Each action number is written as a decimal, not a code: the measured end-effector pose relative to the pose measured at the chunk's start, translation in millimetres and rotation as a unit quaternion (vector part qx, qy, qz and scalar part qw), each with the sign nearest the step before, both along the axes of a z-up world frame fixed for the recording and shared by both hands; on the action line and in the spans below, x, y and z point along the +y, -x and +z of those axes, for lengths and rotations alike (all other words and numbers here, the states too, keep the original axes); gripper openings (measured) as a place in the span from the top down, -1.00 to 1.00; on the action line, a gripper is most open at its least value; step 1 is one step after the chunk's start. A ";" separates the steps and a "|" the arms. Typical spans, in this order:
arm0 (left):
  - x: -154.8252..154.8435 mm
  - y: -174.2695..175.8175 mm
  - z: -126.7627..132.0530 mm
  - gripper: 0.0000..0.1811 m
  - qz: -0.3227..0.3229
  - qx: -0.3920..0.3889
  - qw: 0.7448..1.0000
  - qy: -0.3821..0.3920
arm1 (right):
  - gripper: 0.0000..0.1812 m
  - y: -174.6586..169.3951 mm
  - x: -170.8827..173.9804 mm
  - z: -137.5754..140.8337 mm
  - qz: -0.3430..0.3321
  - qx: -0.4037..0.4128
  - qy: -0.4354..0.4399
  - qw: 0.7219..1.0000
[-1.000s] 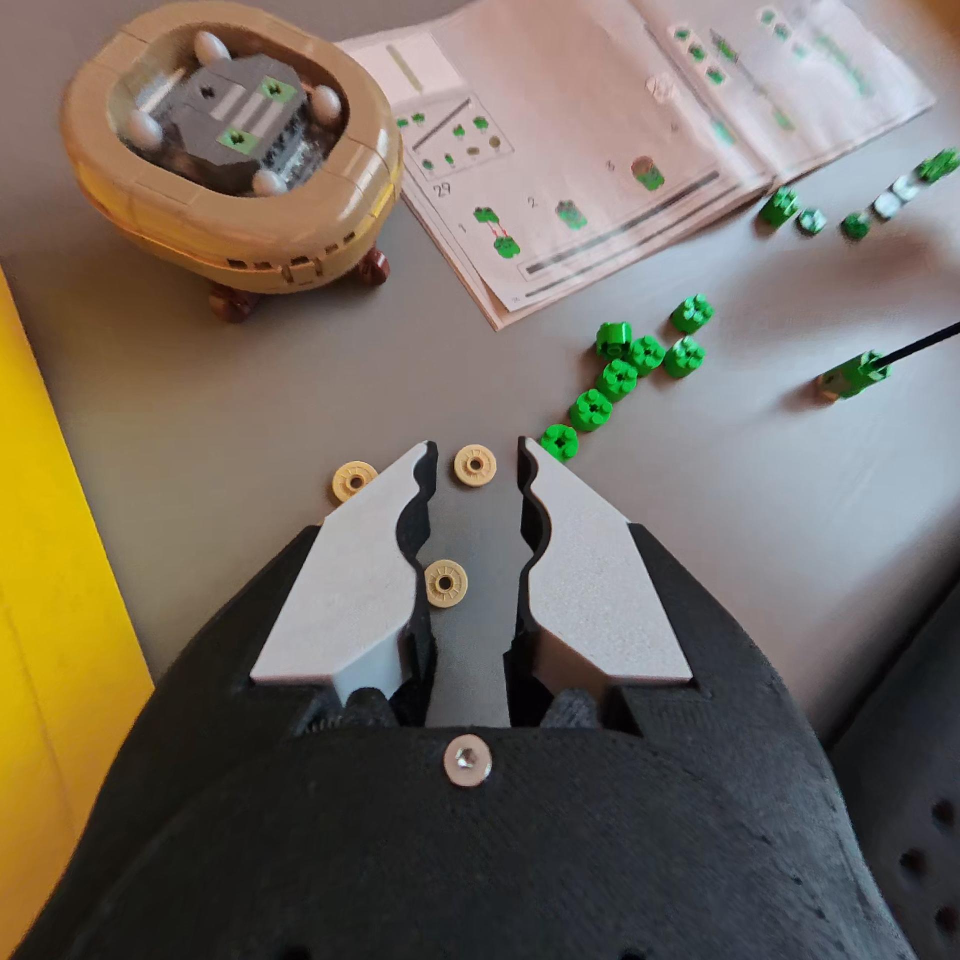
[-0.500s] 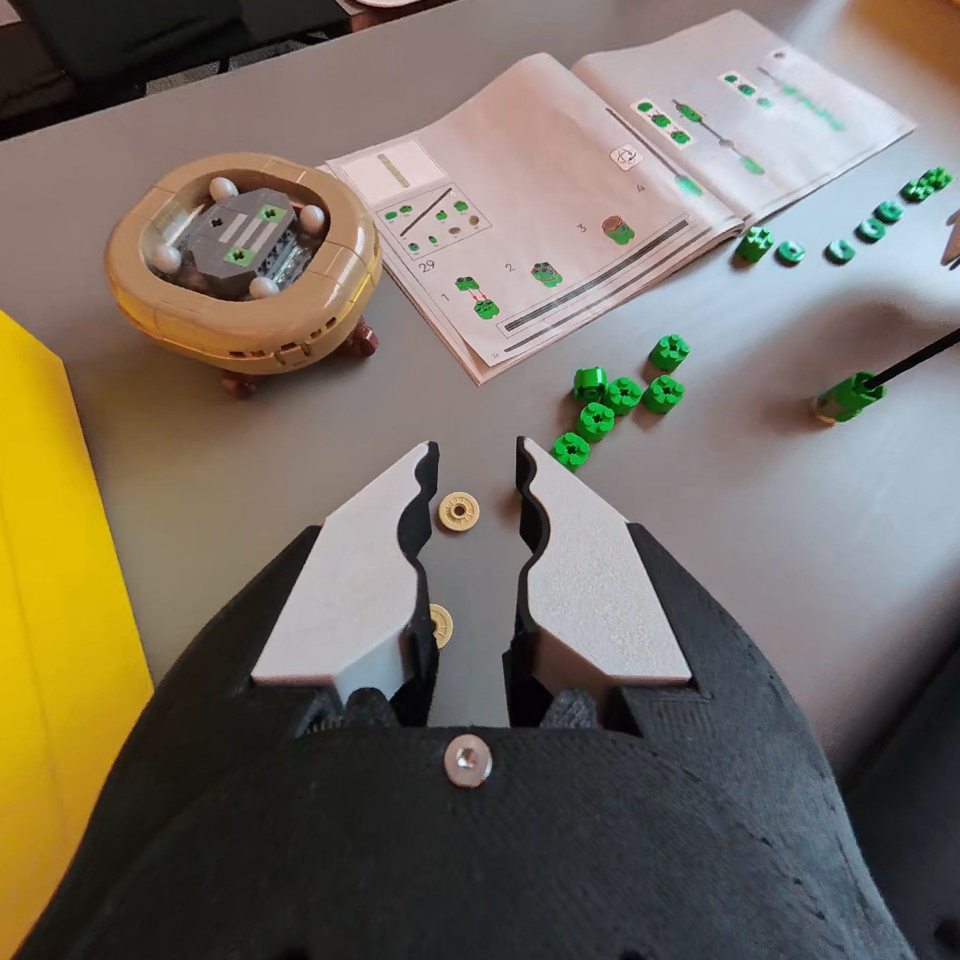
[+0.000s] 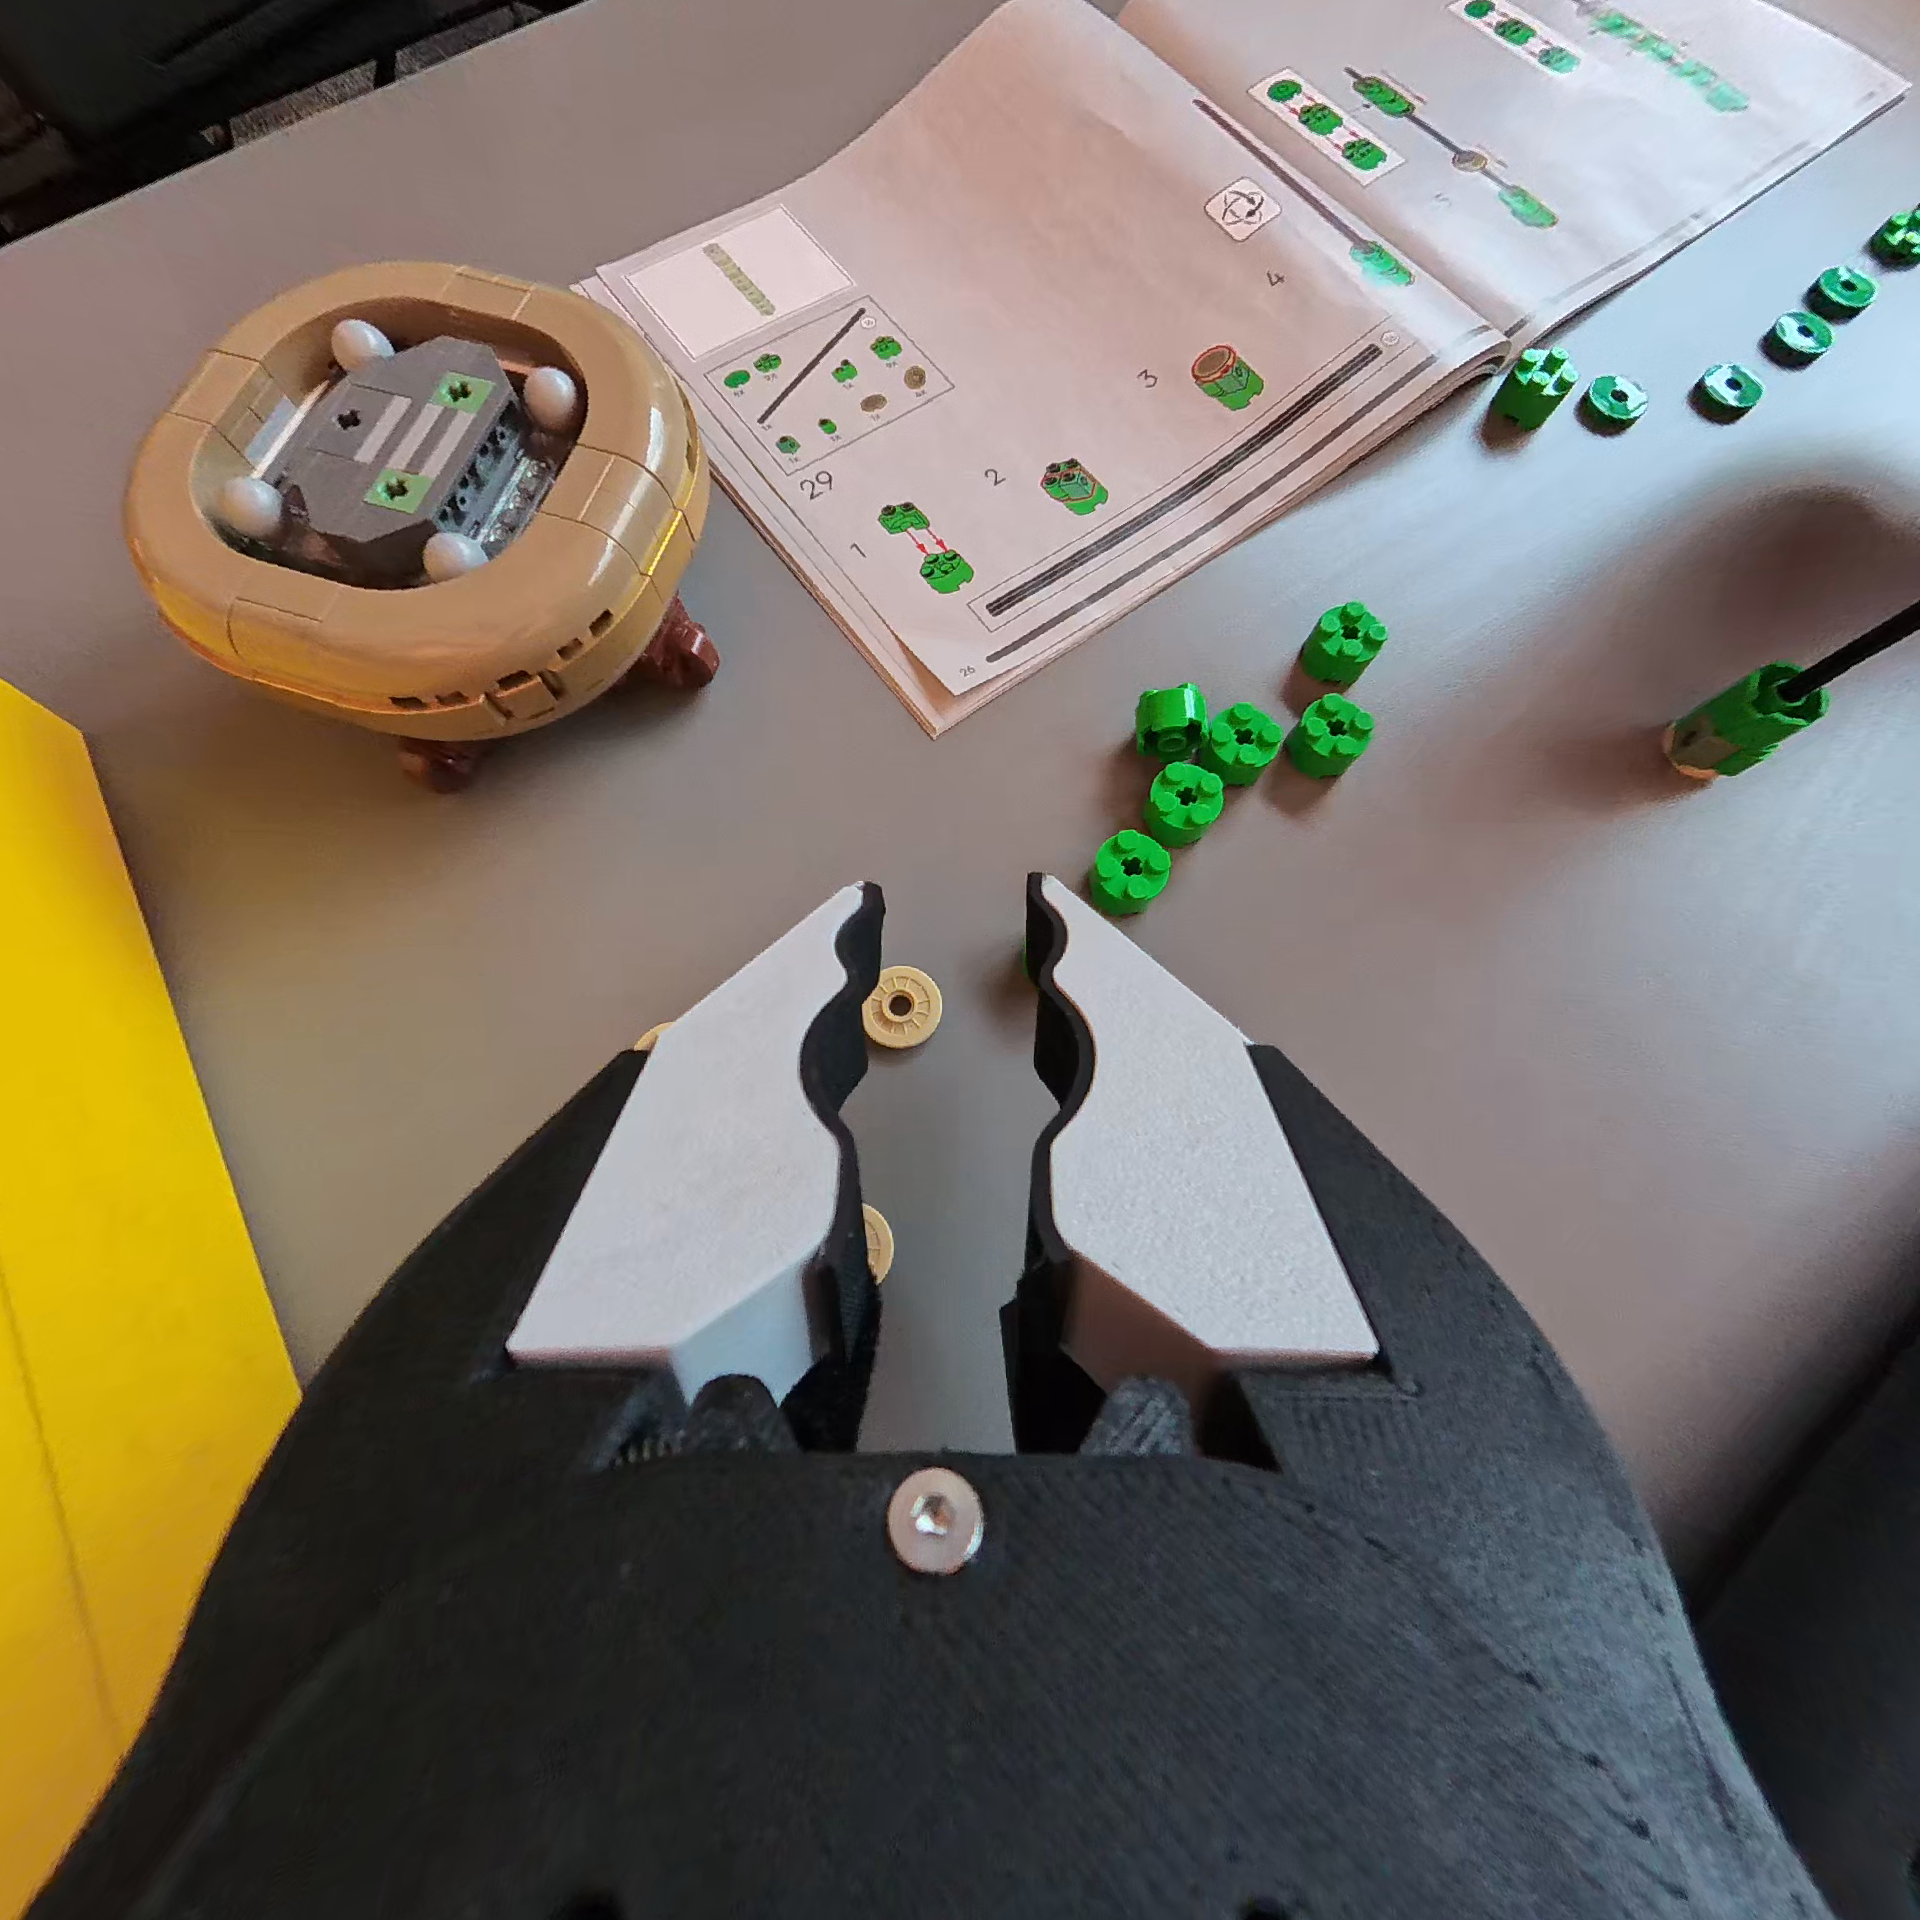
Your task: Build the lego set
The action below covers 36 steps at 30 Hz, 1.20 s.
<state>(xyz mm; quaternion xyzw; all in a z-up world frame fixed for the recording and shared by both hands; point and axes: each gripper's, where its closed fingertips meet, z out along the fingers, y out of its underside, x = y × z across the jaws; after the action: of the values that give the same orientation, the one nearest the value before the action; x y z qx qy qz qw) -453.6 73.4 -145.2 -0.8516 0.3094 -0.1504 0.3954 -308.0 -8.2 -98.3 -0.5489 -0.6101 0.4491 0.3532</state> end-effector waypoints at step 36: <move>-0.4 1.2 -7.0 0.75 -0.003 0.023 1.000 0.002 | 0.97 -105.6 124.9 17.1 -0.301 0.113 0.295 0.900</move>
<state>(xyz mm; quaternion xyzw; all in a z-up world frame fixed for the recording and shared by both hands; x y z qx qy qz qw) -454.8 73.0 -152.2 -0.8550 0.3203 -0.1324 0.3858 -202.4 116.6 -81.2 -0.7308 -0.2119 0.5398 0.3601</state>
